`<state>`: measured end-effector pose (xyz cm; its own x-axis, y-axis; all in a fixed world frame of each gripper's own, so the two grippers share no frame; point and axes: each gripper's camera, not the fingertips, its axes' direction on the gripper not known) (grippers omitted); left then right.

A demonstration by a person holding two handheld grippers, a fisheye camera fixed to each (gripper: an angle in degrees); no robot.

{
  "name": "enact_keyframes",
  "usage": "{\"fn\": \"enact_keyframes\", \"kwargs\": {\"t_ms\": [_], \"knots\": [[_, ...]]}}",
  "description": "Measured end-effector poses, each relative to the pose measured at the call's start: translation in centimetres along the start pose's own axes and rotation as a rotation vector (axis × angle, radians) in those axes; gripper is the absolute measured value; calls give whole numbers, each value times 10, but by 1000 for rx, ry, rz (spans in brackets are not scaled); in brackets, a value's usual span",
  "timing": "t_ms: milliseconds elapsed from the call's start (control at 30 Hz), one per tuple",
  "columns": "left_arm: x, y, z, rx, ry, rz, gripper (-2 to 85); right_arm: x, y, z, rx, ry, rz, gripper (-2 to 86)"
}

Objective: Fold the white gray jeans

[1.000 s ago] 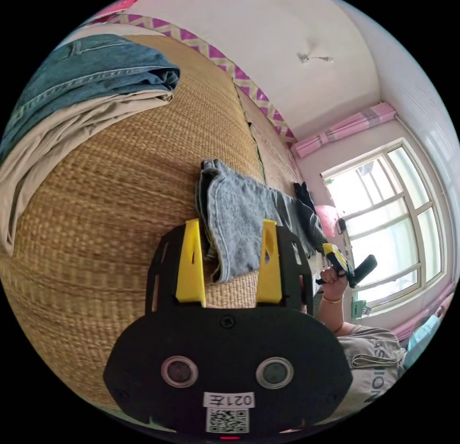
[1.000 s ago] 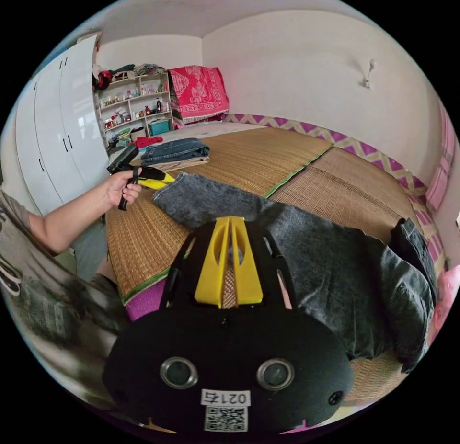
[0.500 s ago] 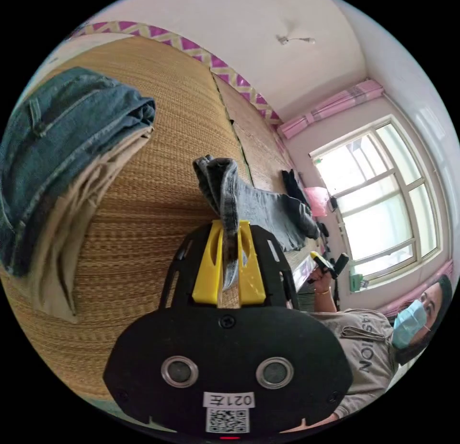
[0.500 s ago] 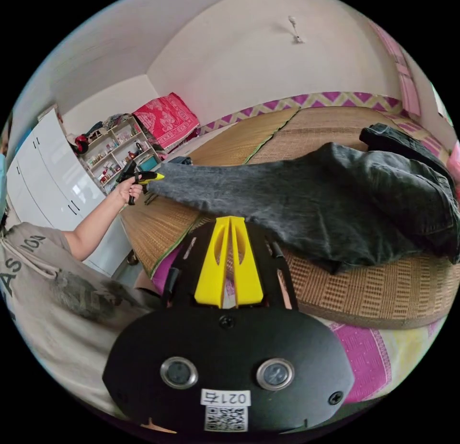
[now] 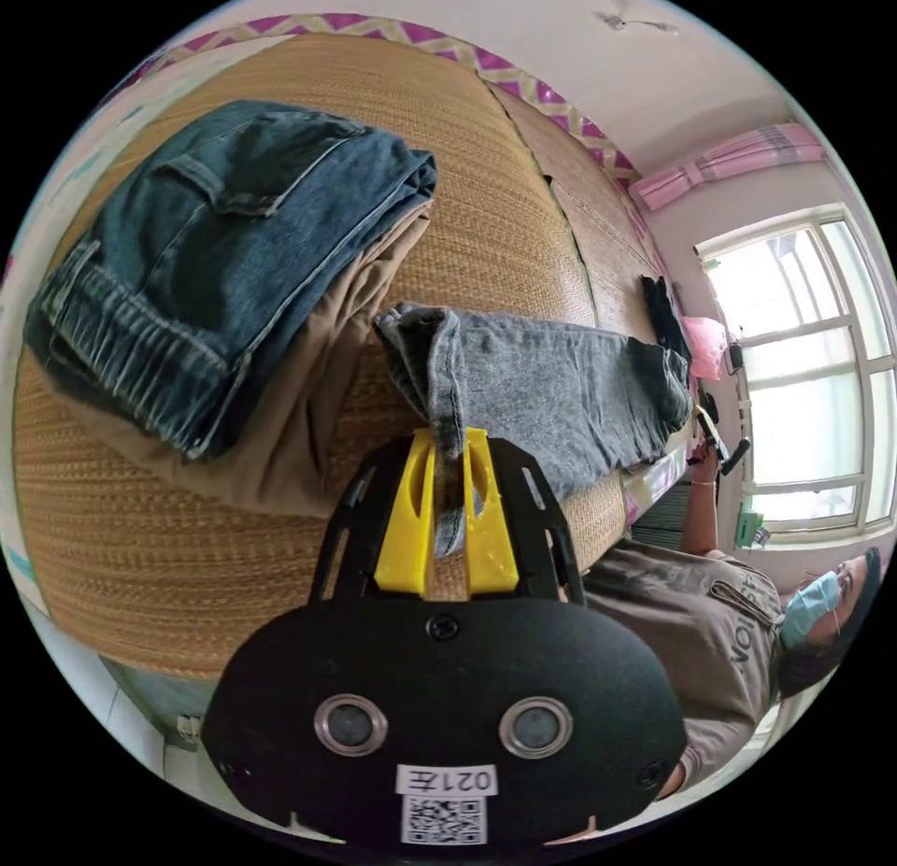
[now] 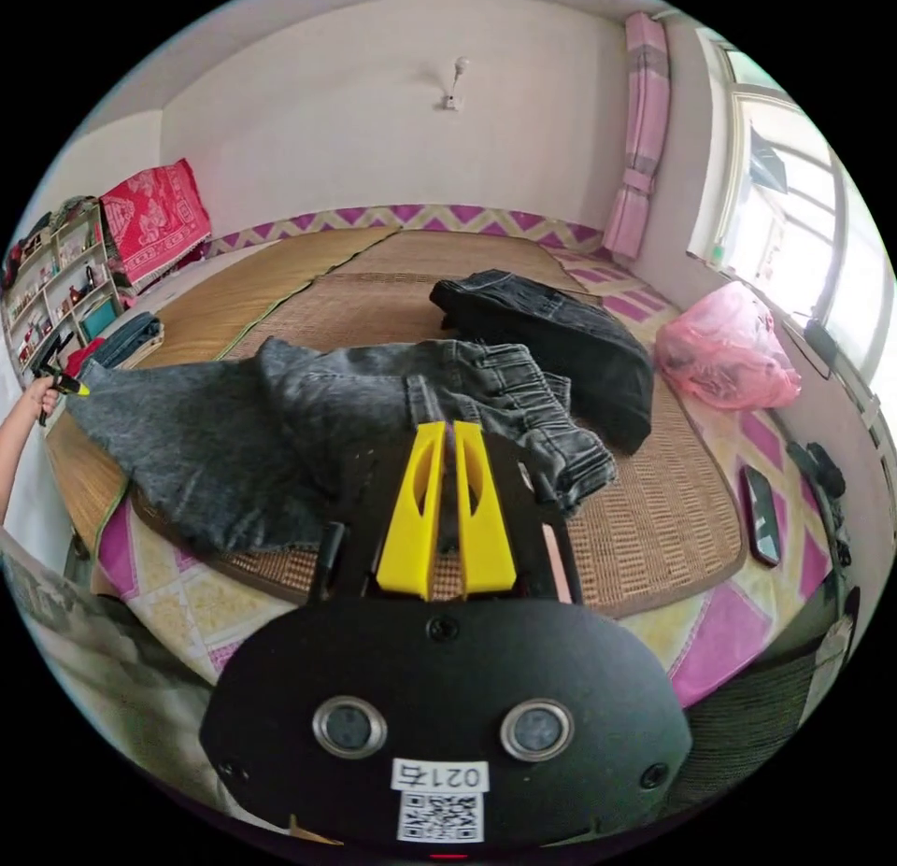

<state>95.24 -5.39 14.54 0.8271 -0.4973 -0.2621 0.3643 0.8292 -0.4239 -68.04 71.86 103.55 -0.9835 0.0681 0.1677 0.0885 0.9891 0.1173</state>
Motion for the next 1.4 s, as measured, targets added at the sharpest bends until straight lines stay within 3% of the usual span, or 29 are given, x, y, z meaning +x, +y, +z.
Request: {"fn": "enact_keyframes", "kwargs": {"t_ms": [133,300,467,533,700,800,900,967,1067,1133,1233,1400], "knots": [[-32,22,-6,60,21,-39,52,36,-26,48,-28,75,-49,71],[-28,64,-27,160,-8,49,76,73,-71,112,-124,-45,-120,120],[-7,119,-71,345,-68,106,62,102,-104,168,-306,-315,-89,57],[-3,137,-82,371,-39,107,54,111,-112,147,-269,-362,-117,28],[20,166,-93,462,-51,158,22,153,-108,98,-78,-241,99,26],[31,149,-69,431,-16,198,48,131,-94,166,-311,-101,70,50],[46,129,-45,342,-4,257,76,117,-103,162,-251,-57,131,59],[60,120,-38,330,-25,308,84,96,-120,143,-149,-51,47,61],[86,104,-30,355,-113,413,102,33,-151,146,-151,-88,-310,82],[100,87,-20,334,-140,479,115,-14,-171,171,-246,-66,-557,108],[116,59,6,289,-175,560,134,-54,-195,208,-358,-73,-741,117],[130,15,49,155,-187,615,146,-80,-219,266,-613,-177,-854,50]]}}
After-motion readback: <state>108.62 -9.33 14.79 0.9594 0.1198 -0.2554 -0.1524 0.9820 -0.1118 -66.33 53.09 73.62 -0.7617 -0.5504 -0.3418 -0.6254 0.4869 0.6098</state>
